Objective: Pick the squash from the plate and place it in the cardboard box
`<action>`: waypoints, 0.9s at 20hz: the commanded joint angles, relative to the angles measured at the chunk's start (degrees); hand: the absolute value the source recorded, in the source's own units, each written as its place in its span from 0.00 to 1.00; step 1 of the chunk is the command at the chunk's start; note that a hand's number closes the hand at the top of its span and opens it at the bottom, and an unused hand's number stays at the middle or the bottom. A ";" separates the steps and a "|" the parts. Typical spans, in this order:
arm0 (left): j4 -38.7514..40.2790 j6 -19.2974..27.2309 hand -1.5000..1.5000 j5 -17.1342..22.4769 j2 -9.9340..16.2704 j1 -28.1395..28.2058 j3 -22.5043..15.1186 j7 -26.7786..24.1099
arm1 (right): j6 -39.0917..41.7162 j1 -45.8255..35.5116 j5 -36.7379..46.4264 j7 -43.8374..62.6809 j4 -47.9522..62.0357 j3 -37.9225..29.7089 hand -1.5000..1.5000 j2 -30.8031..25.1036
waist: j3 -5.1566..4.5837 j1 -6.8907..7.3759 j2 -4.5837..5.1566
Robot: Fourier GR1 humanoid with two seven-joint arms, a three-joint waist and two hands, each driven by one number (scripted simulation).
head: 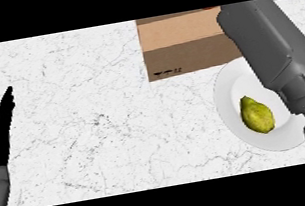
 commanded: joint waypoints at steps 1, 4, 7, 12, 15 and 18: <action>-0.23 -1.31 0.50 0.28 0.56 -1.81 0.10 1.04 | -4.72 -3.09 1.72 2.09 7.85 -1.15 1.00 -0.30 | 0.01 0.93 0.28; -0.65 0.61 0.50 -1.54 -1.01 -2.46 -1.29 2.22 | -4.87 -1.90 -2.06 0.80 10.28 -5.00 0.00 -1.17 | 0.10 1.26 0.71; -0.33 -0.35 0.50 -0.38 -0.14 -0.95 0.09 -0.47 | -8.14 0.46 -5.05 -2.37 11.27 -7.93 0.00 -0.09 | 0.10 1.52 0.65; -0.48 0.12 0.50 -0.89 -2.16 -2.03 -1.30 0.86 | -9.48 -1.01 -6.62 -6.80 12.46 -9.81 0.00 -1.12 | 0.14 2.07 0.97; 0.24 0.40 0.50 -1.64 -1.86 -2.18 -1.26 0.13 | -13.39 -0.75 -6.50 -11.20 11.65 -9.84 0.00 -0.68 | 0.12 1.73 0.91; 1.20 -1.08 0.50 -0.08 -0.32 -2.94 0.69 0.84 | -18.80 -0.16 -8.09 -15.51 9.67 -11.52 0.00 -0.48 | 0.14 1.22 0.65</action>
